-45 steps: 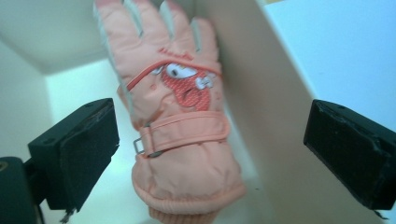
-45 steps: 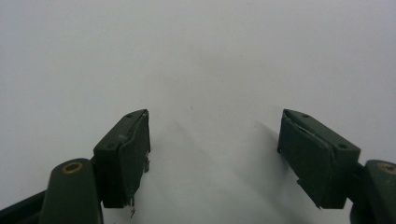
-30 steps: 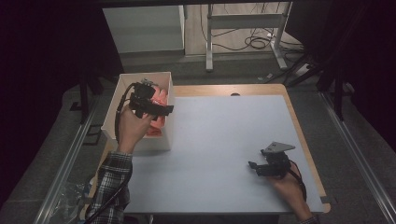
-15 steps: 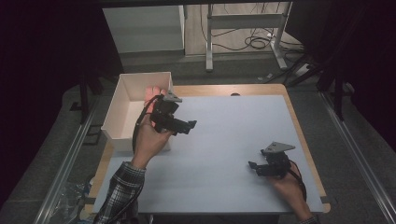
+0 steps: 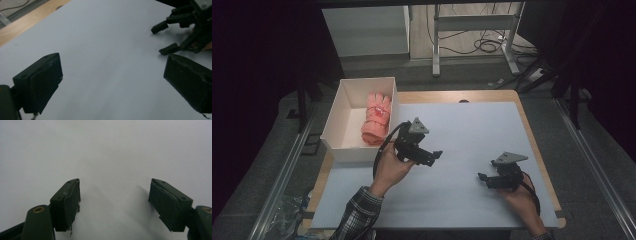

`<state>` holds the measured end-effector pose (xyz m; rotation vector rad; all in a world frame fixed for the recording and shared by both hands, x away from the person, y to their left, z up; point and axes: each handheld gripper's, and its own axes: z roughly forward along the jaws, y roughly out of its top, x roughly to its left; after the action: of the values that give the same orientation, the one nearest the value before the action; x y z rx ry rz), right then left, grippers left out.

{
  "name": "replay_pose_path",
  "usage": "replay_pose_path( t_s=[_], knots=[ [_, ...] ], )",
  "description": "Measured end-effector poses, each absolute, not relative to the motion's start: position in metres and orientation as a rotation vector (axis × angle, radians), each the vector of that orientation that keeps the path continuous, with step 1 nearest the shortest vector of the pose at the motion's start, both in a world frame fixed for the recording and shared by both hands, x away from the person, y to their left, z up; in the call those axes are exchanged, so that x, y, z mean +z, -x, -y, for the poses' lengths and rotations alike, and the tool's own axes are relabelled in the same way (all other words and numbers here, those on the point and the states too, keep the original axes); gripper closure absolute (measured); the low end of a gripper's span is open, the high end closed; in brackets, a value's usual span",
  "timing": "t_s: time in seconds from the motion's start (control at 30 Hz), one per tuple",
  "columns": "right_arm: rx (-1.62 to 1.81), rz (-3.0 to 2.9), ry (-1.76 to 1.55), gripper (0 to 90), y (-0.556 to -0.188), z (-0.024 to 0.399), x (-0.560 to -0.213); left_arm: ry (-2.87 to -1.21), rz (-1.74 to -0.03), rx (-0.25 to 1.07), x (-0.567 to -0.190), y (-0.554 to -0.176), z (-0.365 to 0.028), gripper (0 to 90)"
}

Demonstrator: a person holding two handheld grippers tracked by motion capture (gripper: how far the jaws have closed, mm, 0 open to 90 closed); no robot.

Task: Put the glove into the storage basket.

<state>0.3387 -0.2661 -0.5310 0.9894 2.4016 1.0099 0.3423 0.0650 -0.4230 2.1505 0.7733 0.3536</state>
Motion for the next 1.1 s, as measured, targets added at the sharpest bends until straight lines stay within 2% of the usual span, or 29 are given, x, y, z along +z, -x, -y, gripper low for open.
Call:
replay_pose_path(
  t_s=[0.67,0.9,1.1],
  knots=[
    [1.009,-2.401,-0.988,25.6,-0.339,0.266,-0.531,-2.241,-0.764,0.284,-0.515,-0.331,-0.058,1.9],
    [1.009,-2.402,-0.989,25.6,-0.339,0.266,-0.531,-2.301,-0.791,0.315,-0.540,-0.328,-0.061,1.4],
    [1.008,-2.402,-0.989,25.6,-0.339,0.266,-0.531,-2.263,-0.805,0.282,-0.546,-0.329,-0.065,0.0]
  ],
)
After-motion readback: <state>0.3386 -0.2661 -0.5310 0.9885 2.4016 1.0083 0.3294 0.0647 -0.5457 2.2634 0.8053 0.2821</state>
